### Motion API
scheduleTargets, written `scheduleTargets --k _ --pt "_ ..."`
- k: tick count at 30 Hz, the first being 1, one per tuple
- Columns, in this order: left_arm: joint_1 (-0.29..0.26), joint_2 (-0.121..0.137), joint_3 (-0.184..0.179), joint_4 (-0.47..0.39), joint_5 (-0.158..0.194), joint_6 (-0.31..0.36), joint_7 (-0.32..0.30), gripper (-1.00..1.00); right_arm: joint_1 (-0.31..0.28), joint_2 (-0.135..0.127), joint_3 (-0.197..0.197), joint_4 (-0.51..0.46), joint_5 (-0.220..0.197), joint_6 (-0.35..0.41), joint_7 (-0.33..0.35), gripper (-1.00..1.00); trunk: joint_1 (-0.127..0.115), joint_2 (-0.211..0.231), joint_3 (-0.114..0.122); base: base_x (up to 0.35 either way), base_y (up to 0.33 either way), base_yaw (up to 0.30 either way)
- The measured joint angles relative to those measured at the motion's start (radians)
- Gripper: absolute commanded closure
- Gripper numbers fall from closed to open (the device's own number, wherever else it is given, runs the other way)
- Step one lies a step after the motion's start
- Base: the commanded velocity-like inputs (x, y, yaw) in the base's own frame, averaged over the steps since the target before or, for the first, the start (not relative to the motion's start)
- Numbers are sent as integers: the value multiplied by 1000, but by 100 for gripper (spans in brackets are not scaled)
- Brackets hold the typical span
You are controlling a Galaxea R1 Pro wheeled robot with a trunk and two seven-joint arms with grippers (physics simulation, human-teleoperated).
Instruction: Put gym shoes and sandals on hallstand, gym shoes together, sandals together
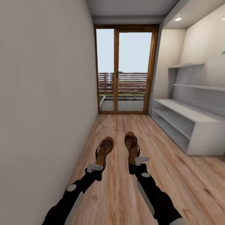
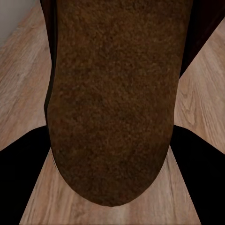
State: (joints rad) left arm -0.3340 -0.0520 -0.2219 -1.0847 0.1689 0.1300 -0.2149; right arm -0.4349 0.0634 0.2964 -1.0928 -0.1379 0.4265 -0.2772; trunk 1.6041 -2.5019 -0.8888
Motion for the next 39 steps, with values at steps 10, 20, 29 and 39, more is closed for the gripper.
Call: scheduleTargets --k 10,20,29,39 --pt "0 0 0 0 0 0 0 100 0 0 0 0 0 0 0 100 0 0 0 349 -1 0" --pt "0 0 0 0 0 0 0 100 0 0 0 0 0 0 0 100 0 0 0 349 0 0" --pt "0 0 0 0 0 0 0 100 0 0 0 0 0 0 0 100 0 0 0 349 0 0" --pt "0 0 0 0 0 0 0 100 0 0 0 0 0 0 0 100 0 0 0 349 0 0"
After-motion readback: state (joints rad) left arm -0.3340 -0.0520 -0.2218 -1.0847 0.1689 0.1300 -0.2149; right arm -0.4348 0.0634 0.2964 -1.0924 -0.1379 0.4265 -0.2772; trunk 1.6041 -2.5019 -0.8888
